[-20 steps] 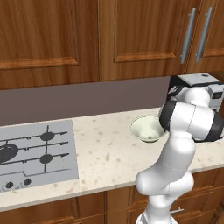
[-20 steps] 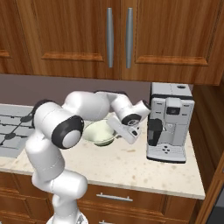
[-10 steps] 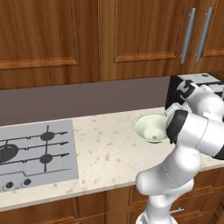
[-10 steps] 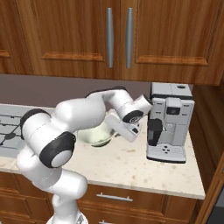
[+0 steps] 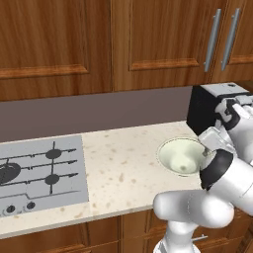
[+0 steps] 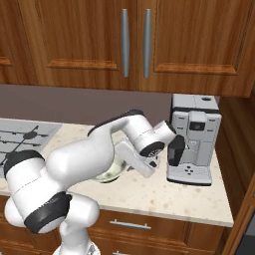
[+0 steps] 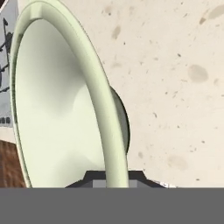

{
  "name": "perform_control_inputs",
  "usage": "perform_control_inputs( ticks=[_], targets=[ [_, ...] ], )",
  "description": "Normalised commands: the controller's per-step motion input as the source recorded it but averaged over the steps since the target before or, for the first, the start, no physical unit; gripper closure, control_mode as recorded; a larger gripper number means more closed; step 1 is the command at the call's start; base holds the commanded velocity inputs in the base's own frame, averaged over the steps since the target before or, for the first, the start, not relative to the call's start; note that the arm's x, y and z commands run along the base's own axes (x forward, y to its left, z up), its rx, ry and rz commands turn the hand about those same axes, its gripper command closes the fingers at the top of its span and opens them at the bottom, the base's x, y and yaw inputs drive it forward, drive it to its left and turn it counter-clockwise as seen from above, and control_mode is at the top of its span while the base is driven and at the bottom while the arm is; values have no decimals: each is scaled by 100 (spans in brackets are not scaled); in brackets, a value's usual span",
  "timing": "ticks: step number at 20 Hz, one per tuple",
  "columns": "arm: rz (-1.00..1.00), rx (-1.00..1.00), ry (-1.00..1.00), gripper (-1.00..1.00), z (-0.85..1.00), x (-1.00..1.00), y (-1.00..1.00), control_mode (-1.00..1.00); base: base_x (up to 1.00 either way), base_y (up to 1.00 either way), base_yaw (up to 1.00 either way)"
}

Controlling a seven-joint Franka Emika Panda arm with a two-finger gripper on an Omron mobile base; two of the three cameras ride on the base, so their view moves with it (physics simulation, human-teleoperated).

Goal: Pick the cup and bowl from the counter and place them on the counter next to the sink.

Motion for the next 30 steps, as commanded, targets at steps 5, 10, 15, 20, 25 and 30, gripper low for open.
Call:
perform_control_inputs(
  ticks=[5, 10, 15, 20, 25, 30],
  targets=[
    [-13, 6, 0, 100, 55, 2, 5, -100, 0, 0, 0],
    [-20, 14, 0, 100, 70, 0, 0, -100, 0, 0, 0],
    [-29, 7, 3, 100, 17, -12, 0, -100, 0, 0, 0],
    [-26, 0, 0, 100, 1, -6, 33, -100, 0, 0, 0],
    [-25, -3, 3, 100, 11, -11, 64, -100, 0, 0, 0],
    [-19, -1, 5, 100, 11, -20, 55, -100, 0, 0, 0]
  ],
)
